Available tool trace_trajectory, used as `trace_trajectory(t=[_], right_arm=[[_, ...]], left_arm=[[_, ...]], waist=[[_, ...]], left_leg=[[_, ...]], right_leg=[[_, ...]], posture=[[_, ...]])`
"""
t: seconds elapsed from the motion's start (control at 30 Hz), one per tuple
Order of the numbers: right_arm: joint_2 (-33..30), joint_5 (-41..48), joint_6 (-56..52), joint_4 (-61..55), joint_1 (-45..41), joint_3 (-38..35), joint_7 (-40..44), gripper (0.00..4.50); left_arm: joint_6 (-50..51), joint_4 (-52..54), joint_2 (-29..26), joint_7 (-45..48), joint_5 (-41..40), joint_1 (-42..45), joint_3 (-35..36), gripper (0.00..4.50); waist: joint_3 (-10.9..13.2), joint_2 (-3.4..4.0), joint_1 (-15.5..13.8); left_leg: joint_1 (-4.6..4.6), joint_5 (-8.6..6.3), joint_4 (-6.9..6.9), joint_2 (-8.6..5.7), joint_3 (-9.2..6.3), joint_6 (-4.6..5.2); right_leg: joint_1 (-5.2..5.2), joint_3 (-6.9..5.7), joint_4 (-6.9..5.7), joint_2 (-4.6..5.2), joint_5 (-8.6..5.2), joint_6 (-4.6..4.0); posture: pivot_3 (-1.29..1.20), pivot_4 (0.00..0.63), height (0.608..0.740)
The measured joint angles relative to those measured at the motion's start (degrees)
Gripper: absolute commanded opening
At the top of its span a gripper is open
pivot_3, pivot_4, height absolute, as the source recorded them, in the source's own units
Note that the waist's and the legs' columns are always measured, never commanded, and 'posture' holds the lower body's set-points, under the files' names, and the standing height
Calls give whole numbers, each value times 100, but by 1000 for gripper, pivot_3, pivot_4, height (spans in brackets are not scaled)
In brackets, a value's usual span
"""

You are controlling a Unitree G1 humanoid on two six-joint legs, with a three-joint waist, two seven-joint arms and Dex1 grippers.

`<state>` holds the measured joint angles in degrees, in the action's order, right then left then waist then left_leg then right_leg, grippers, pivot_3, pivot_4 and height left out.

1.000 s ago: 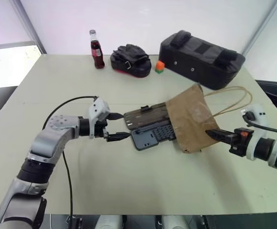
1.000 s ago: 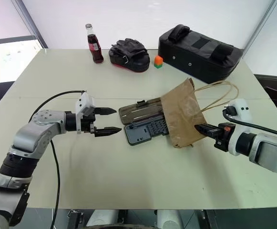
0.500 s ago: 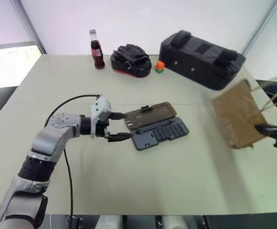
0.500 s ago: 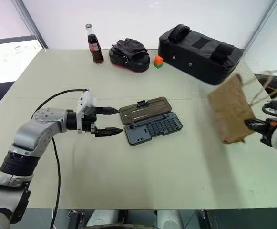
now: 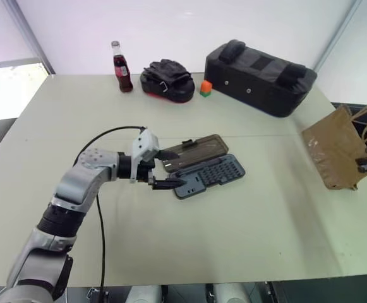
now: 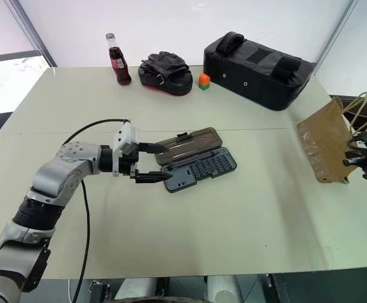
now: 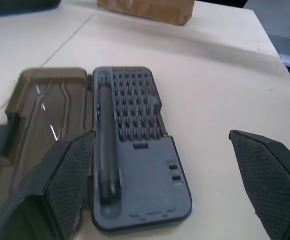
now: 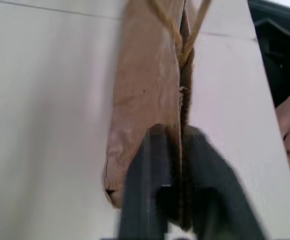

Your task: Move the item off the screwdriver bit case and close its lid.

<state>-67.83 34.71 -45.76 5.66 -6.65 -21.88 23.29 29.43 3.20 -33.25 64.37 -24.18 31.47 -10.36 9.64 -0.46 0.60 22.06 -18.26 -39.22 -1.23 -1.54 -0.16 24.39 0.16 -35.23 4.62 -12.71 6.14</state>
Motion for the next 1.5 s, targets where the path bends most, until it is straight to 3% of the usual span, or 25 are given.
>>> trace_trajectory(t=[0.17,0.37,0.7,0.8,0.93,1.07,1.2,1.37,1.5], right_arm=[[138,-390,6,20,-31,146,258,4477],[64,-722,-142,-237,36,-106,445,4477],[-487,-931,-456,-1286,354,-1907,1645,4477],[-447,-518,-746,-1736,138,-2174,2032,4477],[216,837,-1506,-2718,-277,-2508,2311,4477],[1256,2015,-2109,-3490,-342,-2273,1832,4477],[1793,2286,-2226,-4229,61,-1434,1311,4477],[1889,2202,-2032,-4313,153,-904,1068,4477],[1679,2039,-1751,-4249,-116,-615,1092,4477]], left_arm=[[22,99,-60,-86,-5,-33,25,4500],[31,142,-134,-153,-4,-93,76,4500],[362,2,-261,-474,-194,-144,663,4500],[505,-74,-265,-556,-273,-56,789,4500],[484,-101,-323,-536,-252,90,792,4500],[338,-305,-395,-468,-105,91,773,4500],[49,-572,-359,-415,106,130,657,4500],[-777,-1907,-2,-353,605,804,477,4500],[-1847,-3952,553,-364,1198,1869,266,4500]], waist=[[0,2,-14],[0,6,-5],[3,15,1],[3,15,4],[4,6,-2],[4,6,-8],[4,7,-29],[4,6,-121],[6,1,-146]], left_leg=[[1,0,0,-3,-1,0],[0,0,0,-2,-1,0],[-3,0,0,-1,-1,0],[-5,0,0,0,-2,0],[-5,0,0,2,-8,-1],[-4,0,-1,-1,-7,-1],[-3,0,-1,-4,-8,-1],[-3,1,-6,-20,-5,-2],[6,1,-9,-31,-8,-2]], right_leg=[[0,0,0,5,0,1],[0,0,-3,4,0,1],[-2,0,-3,2,1,2],[-2,0,-6,1,1,2],[-5,-2,-5,0,1,1],[-5,-1,-7,5,1,1],[-4,-2,-8,7,1,1],[-4,-2,-7,8,2,2],[-4,-11,-2,8,2,3]], posture=[[0,150,740],[0,150,740],[0,150,740],[0,150,740],[0,150,740],[0,150,740],[0,150,740],[0,150,740],[0,150,740]])
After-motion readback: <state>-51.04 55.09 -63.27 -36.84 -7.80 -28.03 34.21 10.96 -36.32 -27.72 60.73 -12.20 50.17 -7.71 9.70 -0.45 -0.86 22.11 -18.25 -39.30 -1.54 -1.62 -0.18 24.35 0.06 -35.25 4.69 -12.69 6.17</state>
